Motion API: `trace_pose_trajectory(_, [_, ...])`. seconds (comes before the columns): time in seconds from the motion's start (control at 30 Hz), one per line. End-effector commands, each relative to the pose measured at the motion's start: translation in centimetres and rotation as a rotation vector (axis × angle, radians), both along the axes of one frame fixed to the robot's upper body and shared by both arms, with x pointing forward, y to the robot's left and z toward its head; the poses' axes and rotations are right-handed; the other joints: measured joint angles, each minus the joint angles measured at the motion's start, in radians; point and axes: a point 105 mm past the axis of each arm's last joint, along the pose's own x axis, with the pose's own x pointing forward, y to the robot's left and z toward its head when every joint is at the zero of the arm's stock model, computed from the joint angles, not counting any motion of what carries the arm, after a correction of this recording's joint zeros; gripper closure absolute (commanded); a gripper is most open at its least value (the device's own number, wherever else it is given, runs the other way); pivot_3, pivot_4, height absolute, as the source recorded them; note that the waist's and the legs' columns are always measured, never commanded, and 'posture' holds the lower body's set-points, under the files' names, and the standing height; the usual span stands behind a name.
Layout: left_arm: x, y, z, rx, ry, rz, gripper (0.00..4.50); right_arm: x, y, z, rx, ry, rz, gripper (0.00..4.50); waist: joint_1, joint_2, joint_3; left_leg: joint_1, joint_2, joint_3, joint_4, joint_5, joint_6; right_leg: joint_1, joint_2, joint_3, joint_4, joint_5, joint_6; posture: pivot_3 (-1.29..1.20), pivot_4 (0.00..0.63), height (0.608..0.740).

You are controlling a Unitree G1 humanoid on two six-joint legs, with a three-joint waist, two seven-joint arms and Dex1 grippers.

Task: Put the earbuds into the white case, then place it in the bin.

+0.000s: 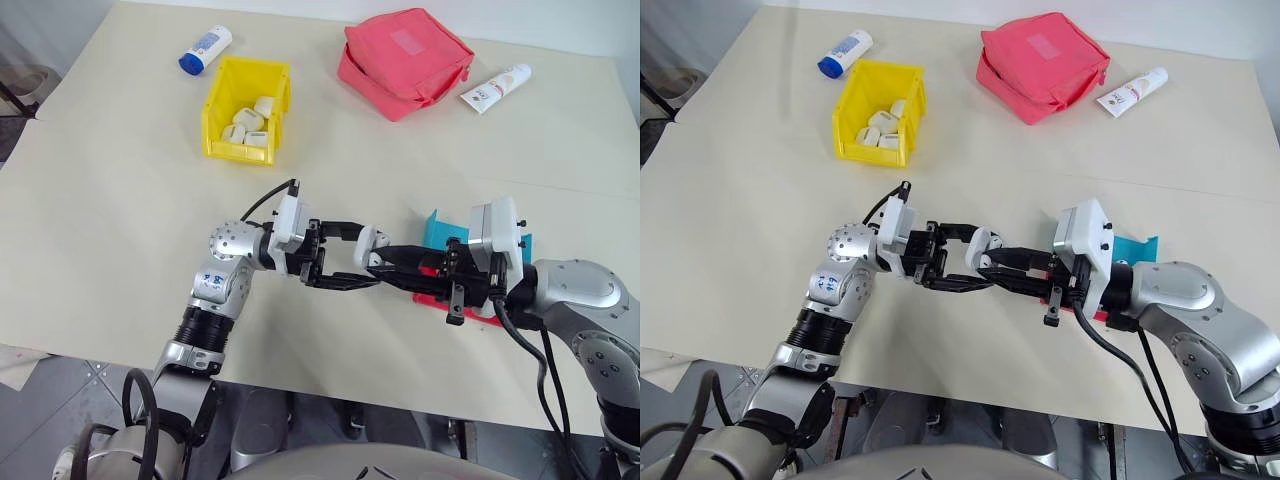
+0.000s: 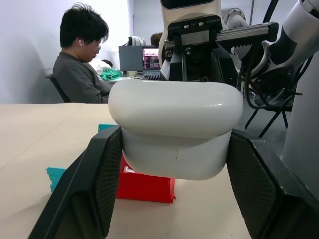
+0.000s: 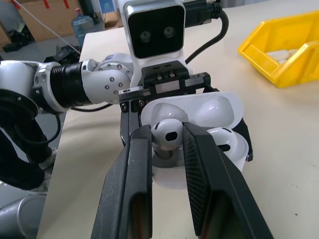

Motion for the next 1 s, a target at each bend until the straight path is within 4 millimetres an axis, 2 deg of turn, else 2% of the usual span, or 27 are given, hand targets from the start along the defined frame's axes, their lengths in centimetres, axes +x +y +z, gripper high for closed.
trace_pose_trajectory(0.03, [-0.9,0.1,3.0,-0.097,-0.123,-0.052,1.71,1.4,-2.0,-2.4,-0.104,0.079,-0.122,3.25,0.0,0.0,0.0,0.0,0.0,0.0,0.0,0.0,0.0,0.0,0.0,0.0,0.0,0.0,0.0,0.0,0.15,0.74])
trace_pose_trajectory(0.13, [-0.8,0.1,2.8,-0.089,-0.121,-0.051,1.71,1.4,-1.6,-1.5,-0.092,0.037,-0.109,2.41,0.0,0.0,0.0,0.0,0.0,0.0,0.0,0.0,0.0,0.0,0.0,0.0,0.0,0.0,0.0,0.0,0.15,0.74])
trace_pose_trajectory(0.43, [-0.2,0.5,2.1,-0.061,-0.104,-0.025,1.71,1.3,-1.4,0.6,-0.094,-0.033,-0.089,2.41,0.0,0.0,0.0,0.0,0.0,0.0,0.0,0.0,0.0,0.0,0.0,0.0,0.0,0.0,0.0,0.0,0.15,0.74])
trace_pose_trajectory(0.57, [0.3,0.6,1.7,-0.035,-0.102,-0.004,1.71,1.5,-2.3,1.1,-0.126,-0.049,-0.12,2.41,0.006,0.0,0.0,0.0,0.0,0.0,0.0,0.0,0.0,0.0,0.0,0.0,0.0,0.0,0.0,0.0,0.15,0.74])
trace_pose_trajectory(0.7, [0.8,0.5,1.4,0.013,-0.114,0.009,1.71,2.2,-4.0,1.4,-0.212,-0.072,-0.187,2.41,0.013,0.0,0.0,0.0,0.0,0.0,0.0,0.0,0.0,0.0,0.0,0.0,0.0,0.0,0.0,0.0,0.15,0.74])
trace_pose_trajectory(0.8, [1.0,0.1,1.7,0.04,-0.134,0.015,1.71,2.3,-4.5,1.9,-0.266,-0.076,-0.209,3.06,0.016,0.0,0.0,0.0,0.0,0.0,0.0,0.0,0.0,0.0,0.0,0.0,0.0,0.0,0.0,0.0,0.15,0.74])
trace_pose_trajectory(0.93, [1.6,-0.8,1.8,0.085,-0.165,0.048,1.71,2.2,-4.2,3.4,-0.288,-0.104,-0.219,4.41,0.019,0.0,0.0,0.0,0.0,0.0,0.0,0.0,0.0,0.0,0.0,0.0,0.0,0.0,0.0,0.0,0.15,0.74])
trace_pose_trajectory(1.0, [1.8,-1.0,1.7,0.101,-0.175,0.058,1.71,2.1,-3.6,4.1,-0.294,-0.113,-0.209,4.46,0.018,0.0,0.0,0.0,0.0,0.0,0.0,0.0,0.0,0.0,0.0,0.0,0.0,0.0,0.0,0.0,0.15,0.74])
